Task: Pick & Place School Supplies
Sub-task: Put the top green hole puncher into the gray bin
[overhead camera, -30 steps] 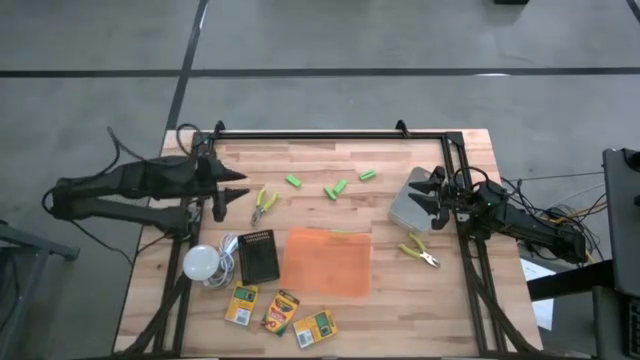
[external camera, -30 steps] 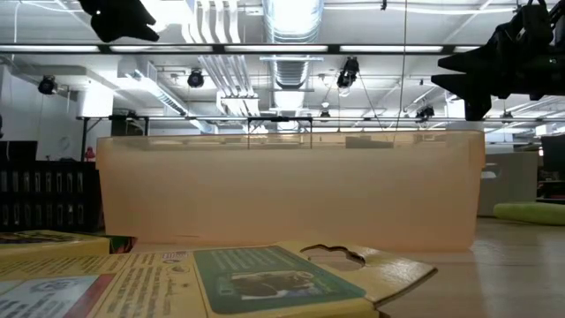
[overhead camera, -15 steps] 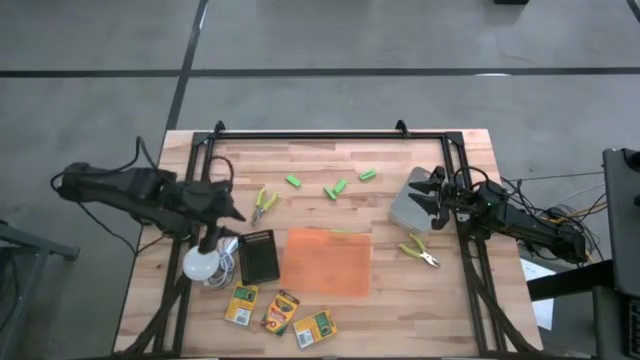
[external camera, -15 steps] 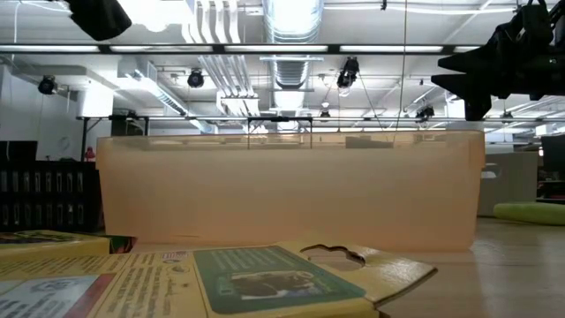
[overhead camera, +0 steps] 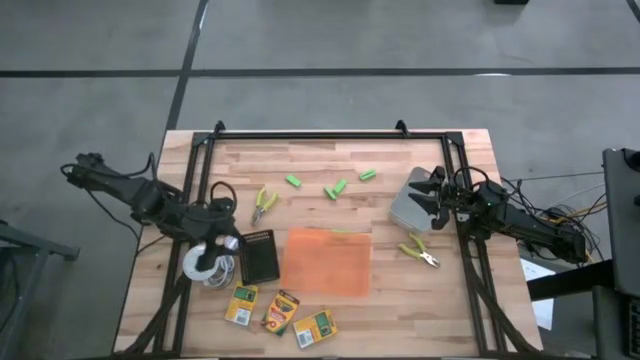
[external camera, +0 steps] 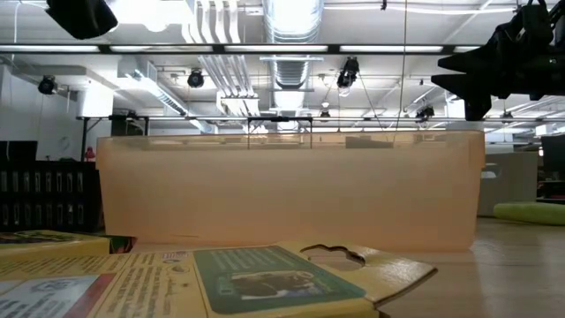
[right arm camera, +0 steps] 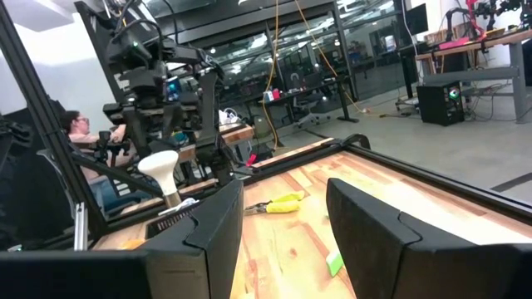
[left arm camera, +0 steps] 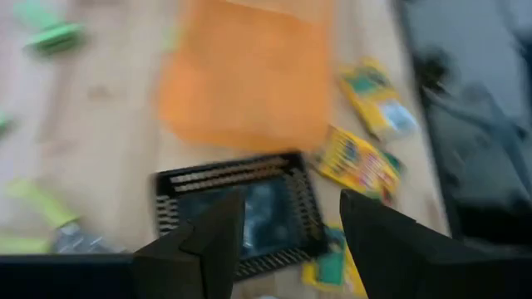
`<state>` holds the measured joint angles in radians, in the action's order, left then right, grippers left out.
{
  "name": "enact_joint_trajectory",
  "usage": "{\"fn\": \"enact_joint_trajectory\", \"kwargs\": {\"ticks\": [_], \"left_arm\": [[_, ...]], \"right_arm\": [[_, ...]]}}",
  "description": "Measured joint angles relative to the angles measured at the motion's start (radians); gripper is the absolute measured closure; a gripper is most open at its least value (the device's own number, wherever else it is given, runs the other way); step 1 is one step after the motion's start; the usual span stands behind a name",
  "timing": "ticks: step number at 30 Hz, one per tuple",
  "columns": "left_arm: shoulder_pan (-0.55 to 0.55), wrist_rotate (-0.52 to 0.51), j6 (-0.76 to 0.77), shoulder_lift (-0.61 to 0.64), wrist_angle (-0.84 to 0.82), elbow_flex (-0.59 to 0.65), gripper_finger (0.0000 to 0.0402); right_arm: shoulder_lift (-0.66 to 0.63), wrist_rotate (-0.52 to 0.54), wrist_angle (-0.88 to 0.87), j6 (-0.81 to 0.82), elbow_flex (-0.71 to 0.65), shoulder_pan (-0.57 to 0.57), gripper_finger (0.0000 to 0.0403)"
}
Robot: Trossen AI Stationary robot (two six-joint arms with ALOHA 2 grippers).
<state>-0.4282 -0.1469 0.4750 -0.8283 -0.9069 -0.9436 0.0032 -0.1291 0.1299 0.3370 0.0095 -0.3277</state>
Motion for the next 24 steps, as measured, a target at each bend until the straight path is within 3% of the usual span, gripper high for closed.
{"fn": "enact_joint_trajectory", "kwargs": {"ticks": [4, 8, 16, 24], "left_arm": [[0.001, -0.184, 0.175, -0.015, -0.025, 0.0, 0.0197], [0.03, -0.24, 0.216, -0.044, -0.07, 0.0, 0.0197], [0.246, -0.169, 0.281, -0.095, -0.133, 0.0, 0.0197], [0.554, -0.007, 0.174, -0.121, -0.097, 0.0, 0.0197]], "right_arm": [[0.0, 0.0, 0.0, 0.0, 0.0, 0.0, 0.0234], [0.0, 0.0, 0.0, 0.0, 0.0, 0.0, 0.0234], [0.0, 0.0, 0.0, 0.0, 0.0, 0.0, 0.0234], [0.0, 0.0, 0.0, 0.0, 0.0, 0.0, 0.0234]]}}
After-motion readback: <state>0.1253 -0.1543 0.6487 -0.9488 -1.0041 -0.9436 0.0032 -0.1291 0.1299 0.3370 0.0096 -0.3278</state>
